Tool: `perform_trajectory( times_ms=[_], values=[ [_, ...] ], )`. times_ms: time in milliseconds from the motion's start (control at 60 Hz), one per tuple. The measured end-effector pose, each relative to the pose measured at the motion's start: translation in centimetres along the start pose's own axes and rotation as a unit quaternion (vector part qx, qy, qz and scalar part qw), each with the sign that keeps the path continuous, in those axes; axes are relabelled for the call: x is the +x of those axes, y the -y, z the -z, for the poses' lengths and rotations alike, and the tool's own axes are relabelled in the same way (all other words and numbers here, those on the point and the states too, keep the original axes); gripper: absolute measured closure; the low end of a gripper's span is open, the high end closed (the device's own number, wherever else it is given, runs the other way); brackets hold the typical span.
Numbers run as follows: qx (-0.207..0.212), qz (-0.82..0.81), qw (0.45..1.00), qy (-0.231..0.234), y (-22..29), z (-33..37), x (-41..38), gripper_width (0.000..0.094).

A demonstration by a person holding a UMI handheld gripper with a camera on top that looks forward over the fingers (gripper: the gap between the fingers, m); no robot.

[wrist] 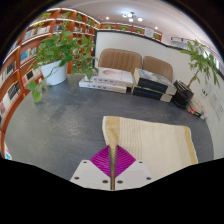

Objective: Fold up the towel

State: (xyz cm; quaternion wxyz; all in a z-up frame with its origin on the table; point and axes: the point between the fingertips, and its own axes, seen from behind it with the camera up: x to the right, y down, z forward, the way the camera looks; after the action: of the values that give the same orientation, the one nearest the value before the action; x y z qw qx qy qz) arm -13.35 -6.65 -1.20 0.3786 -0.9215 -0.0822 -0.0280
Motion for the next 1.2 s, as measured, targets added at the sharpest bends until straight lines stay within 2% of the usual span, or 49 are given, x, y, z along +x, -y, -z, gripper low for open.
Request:
perform_trajectory(
  times_ms=[100, 200, 333, 417, 550, 600, 633, 667, 683, 767, 817, 1017, 1200],
  values=[
    [0.02, 0.0, 1.0, 0.009, 2.5, 1.9, 1.2, 0.0907],
    [0.073, -0.014, 0.997, -0.014, 7.1, 5.5, 6.2, 0.0907],
    [0.101, -0.022, 0.993, -0.056, 9.9, 8.8, 15.8, 0.0906],
    [0.101, -0.026, 0.991, -0.081, 8.8, 9.2, 21.5, 0.0907],
    [0.063, -0.043, 0.992, -0.1, 3.3, 6.7, 28.7, 0.0904],
    [0.042, -0.05, 0.994, -0.082, 1.0, 5.4, 30.0, 0.0854],
    [0.028, -0.054, 0.995, -0.074, -0.4, 4.9, 30.6, 0.0766],
    [0.019, -0.051, 0.996, -0.077, -1.5, 4.9, 31.3, 0.0623],
    [0.016, -0.047, 0.995, -0.084, -2.0, 5.0, 31.0, 0.0579],
    [0.028, -0.027, 0.996, -0.075, -2.1, 7.0, 31.4, 0.0241],
    [0.041, -0.031, 0.996, -0.072, -1.0, 8.6, 30.8, 0.014],
    [0.096, -0.036, 0.993, -0.053, 3.1, 16.3, 26.4, 0.0144],
    [0.139, -0.065, 0.988, -0.007, 5.3, 23.3, 19.3, 0.0147]
  ],
)
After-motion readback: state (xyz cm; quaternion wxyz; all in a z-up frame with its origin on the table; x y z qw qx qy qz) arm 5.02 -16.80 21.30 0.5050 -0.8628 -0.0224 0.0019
